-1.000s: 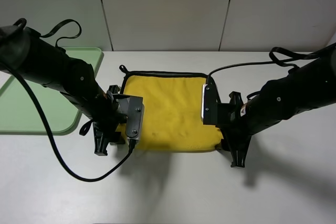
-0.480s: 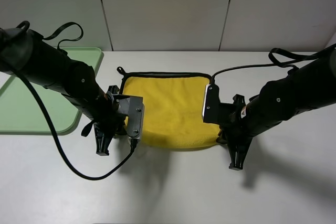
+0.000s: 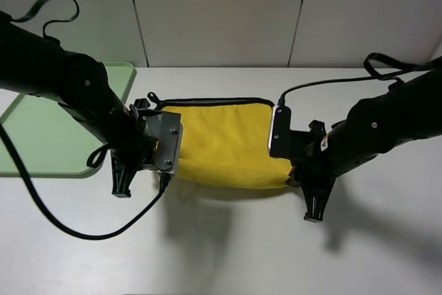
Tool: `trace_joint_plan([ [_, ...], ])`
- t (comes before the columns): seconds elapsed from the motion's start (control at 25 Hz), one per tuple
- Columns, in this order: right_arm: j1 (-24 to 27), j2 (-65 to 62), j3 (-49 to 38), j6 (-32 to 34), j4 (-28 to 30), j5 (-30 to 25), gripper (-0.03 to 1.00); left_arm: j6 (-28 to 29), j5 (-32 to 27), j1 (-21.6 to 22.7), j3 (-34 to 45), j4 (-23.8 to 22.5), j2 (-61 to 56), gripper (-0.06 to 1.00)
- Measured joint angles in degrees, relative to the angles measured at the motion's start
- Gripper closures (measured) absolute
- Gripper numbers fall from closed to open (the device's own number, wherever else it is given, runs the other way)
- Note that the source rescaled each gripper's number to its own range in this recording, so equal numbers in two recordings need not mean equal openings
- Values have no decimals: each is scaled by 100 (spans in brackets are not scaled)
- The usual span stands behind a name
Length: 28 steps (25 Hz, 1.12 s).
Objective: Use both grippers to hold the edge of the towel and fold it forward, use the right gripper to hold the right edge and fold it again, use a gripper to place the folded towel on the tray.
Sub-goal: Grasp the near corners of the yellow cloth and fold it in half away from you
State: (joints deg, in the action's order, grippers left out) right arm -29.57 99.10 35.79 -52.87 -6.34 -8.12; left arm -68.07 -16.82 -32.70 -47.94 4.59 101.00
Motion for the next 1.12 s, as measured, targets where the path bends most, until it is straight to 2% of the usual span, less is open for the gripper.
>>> trace_joint_plan([
  [0.12, 0, -383, 0, 55, 0, -123, 97, 231, -237, 0, 0, -249, -353, 94],
  [0.4, 0, -1359, 0, 130, -23, -447, 97, 1323, -779, 0, 0, -1217, -1216, 94],
  [0.52, 0, -1770, 17, 134, -29, -636, 97, 1645, -993, -12, 0, -1467, -1573, 94],
  [0.8, -17, -2436, 17, 229, -38, -1071, 97, 1885, -1288, -31, 2, -1497, -2165, 94],
  [1.12, -17, -2478, 17, 281, -46, -1118, 97, 2178, -1341, -31, 2, -1497, -2303, 94],
])
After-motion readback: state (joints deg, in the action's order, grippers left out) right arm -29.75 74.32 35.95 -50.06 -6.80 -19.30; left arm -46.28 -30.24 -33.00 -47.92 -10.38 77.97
